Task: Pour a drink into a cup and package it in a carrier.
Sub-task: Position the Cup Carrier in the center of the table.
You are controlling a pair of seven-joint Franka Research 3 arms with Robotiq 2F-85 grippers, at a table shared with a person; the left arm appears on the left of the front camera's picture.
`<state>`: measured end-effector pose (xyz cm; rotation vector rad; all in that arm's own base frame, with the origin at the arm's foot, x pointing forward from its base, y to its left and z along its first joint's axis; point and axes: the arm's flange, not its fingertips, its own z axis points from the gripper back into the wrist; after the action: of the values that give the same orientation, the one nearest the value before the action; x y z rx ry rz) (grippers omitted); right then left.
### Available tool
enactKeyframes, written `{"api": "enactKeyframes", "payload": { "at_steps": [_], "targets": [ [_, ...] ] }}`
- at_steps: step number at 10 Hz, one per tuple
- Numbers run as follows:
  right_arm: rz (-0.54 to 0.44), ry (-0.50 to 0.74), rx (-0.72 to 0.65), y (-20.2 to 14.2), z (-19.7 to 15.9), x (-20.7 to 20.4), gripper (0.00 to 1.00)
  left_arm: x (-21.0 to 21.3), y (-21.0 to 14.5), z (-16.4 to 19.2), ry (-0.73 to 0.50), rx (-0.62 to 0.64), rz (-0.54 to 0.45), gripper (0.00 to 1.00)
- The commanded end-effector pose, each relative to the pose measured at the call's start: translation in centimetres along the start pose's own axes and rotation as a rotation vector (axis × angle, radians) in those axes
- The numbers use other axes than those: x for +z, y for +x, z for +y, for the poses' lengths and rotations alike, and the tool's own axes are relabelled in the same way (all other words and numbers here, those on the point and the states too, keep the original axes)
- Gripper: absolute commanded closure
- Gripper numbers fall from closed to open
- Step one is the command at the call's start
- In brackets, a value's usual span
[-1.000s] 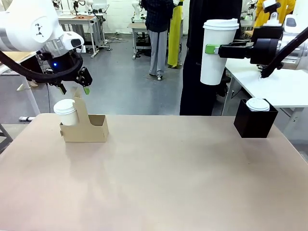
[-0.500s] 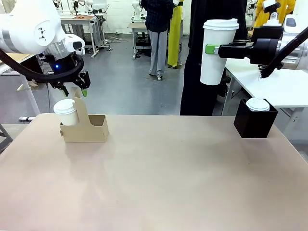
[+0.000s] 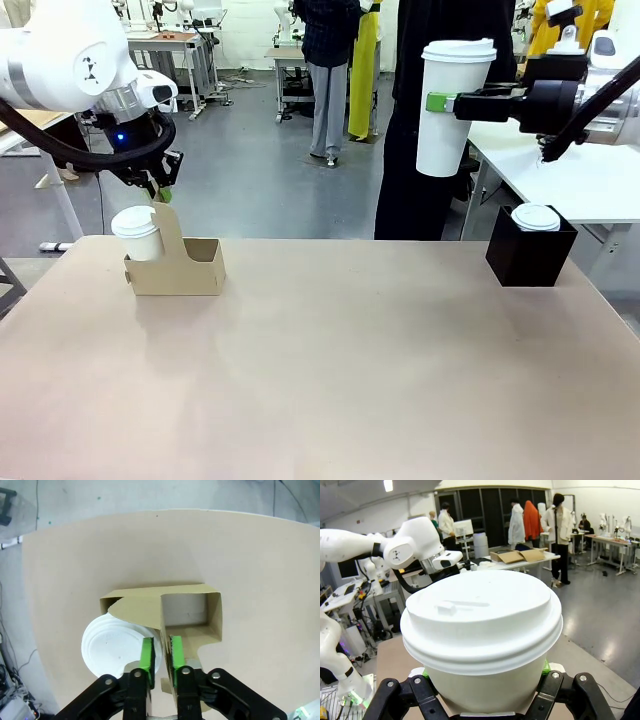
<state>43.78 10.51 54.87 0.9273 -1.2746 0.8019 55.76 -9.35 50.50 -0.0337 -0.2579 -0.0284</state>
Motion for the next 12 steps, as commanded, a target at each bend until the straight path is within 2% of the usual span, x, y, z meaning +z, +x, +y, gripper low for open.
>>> {"api": "enactKeyframes", "payload": {
  "at_steps": [1,2,3,8,9,10,11,12],
  "targets": [
    [-0.013,0.001,0.0,0.6,-0.1,-0.3,0.2,-0.1,0.5,0.0,0.013,0.026,0.012,1.0],
    [-0.013,0.001,0.0,0.6,-0.1,-0.3,0.2,-0.3,0.6,-0.2,0.007,0.027,0.027,1.0],
    [-0.013,0.001,0.0,0.6,-0.1,-0.3,0.2,-0.1,0.0,0.0,0.0,0.001,0.003,0.87],
    [-0.013,0.001,0.0,0.6,-0.1,-0.3,0.2,-0.3,0.1,-0.1,0.0,0.001,0.007,0.87],
    [-0.013,0.001,0.0,0.6,-0.1,-0.3,0.2,0.5,-0.2,0.2,0.035,-0.015,0.007,0.87],
    [-0.013,0.001,0.0,0.6,-0.1,-0.3,0.2,0.6,-0.3,0.3,0.056,-0.033,0.083,0.87],
    [-0.013,0.001,0.0,0.6,-0.1,-0.3,0.2,0.0,0.0,0.4,0.066,-0.035,0.091,0.87],
    [-0.013,0.001,0.0,0.6,-0.1,-0.3,0.2,-0.5,0.1,0.3,0.054,-0.043,0.108,1.0]
  ]
}}
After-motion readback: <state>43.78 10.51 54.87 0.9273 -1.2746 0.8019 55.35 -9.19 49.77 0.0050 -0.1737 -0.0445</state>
